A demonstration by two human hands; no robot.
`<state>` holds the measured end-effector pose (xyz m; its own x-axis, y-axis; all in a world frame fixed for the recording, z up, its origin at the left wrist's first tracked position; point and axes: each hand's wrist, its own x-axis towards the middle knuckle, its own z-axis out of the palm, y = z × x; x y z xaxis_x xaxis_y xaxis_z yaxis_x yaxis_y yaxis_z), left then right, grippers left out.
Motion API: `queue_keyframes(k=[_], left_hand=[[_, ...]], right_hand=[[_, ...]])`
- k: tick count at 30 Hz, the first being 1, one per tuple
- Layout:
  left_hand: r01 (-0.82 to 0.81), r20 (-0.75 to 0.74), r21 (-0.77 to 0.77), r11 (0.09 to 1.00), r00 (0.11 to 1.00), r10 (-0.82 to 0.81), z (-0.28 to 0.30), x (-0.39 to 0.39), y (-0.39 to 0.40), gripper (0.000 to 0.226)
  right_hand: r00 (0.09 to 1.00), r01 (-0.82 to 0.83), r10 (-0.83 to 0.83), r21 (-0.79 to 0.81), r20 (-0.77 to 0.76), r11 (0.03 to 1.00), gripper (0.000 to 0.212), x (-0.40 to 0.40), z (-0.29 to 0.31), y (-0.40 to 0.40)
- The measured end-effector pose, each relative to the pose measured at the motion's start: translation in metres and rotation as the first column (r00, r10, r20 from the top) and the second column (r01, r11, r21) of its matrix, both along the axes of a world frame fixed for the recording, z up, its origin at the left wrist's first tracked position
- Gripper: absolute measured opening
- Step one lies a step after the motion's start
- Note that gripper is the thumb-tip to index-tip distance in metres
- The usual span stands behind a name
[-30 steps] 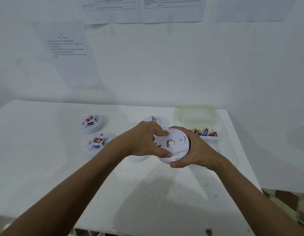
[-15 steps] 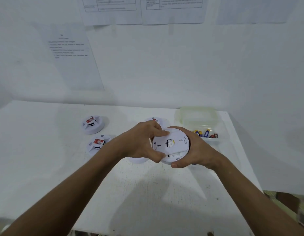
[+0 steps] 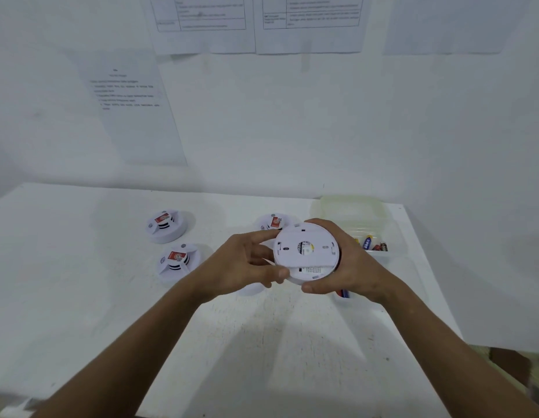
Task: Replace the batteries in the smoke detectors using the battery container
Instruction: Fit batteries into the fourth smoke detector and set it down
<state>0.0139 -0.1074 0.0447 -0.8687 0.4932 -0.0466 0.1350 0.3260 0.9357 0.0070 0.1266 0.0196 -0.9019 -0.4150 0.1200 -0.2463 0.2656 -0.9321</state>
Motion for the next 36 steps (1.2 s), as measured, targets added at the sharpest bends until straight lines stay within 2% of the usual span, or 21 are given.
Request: queue_keyframes(k=[5, 8, 12, 14, 16, 19, 22, 25, 31, 36], left_hand=[[-0.049, 0.0, 0.011, 0.999, 0.999, 0.049, -0.002, -0.003, -0.007, 0.068], [-0.057, 0.002, 0.026, 0.998, 0.998, 0.057, -0.003, -0.003, -0.009, 0.069], [-0.077, -0.038, 0.028, 0.997, 0.996, 0.078, -0.003, -0.003, -0.011, 0.07], [-0.103, -0.03, 0.062, 0.993, 0.994, 0.105, -0.002, -0.003, -0.013, 0.067], [-0.122, -0.044, 0.056, 0.991, 0.991, 0.125, -0.003, -0.003, -0.016, 0.067], [-0.075, -0.049, -0.045, 0.996, 0.996, 0.073, -0.007, 0.0, -0.019, 0.089], [0.016, -0.019, -0.011, 1.0, 1.0, -0.016, -0.012, 0.005, -0.016, 0.1], [-0.017, -0.035, 0.043, 0.999, 0.999, 0.019, -0.009, 0.005, -0.016, 0.09], [-0.069, -0.211, -0.179, 0.981, 0.977, 0.03, -0.009, -0.005, -0.033, 0.079], [-0.049, -0.31, -0.237, 0.97, 0.95, -0.028, -0.004, -0.009, -0.043, 0.073]], right_hand=[[0.999, 0.02, -0.016, 0.094, -0.042, 0.995, 0.095, 0.0, 0.0, -0.007], [0.985, 0.083, -0.036, 0.282, -0.169, 0.956, 0.098, -0.001, 0.001, -0.01], [0.956, 0.095, 0.053, 0.477, -0.289, 0.874, 0.11, -0.003, 0.005, -0.016], [0.967, 0.078, 0.045, 0.461, -0.25, 0.884, 0.106, -0.004, 0.007, -0.017], [0.991, 0.031, 0.018, 0.369, -0.13, 0.929, 0.097, -0.004, 0.008, -0.017], [0.996, -0.04, 0.033, 0.084, 0.081, 0.996, 0.088, -0.004, 0.008, -0.018], [0.988, -0.047, 0.06, -0.093, 0.141, 0.995, 0.085, -0.002, 0.004, -0.021], [0.988, -0.074, 0.086, -0.096, 0.125, 0.993, 0.086, -0.004, 0.002, -0.025], [0.999, -0.039, 0.037, 0.094, 0.019, 0.995, 0.097, -0.007, -0.005, -0.029], [0.999, -0.007, 0.014, 0.126, -0.052, 0.992, 0.097, -0.009, -0.007, -0.043]])
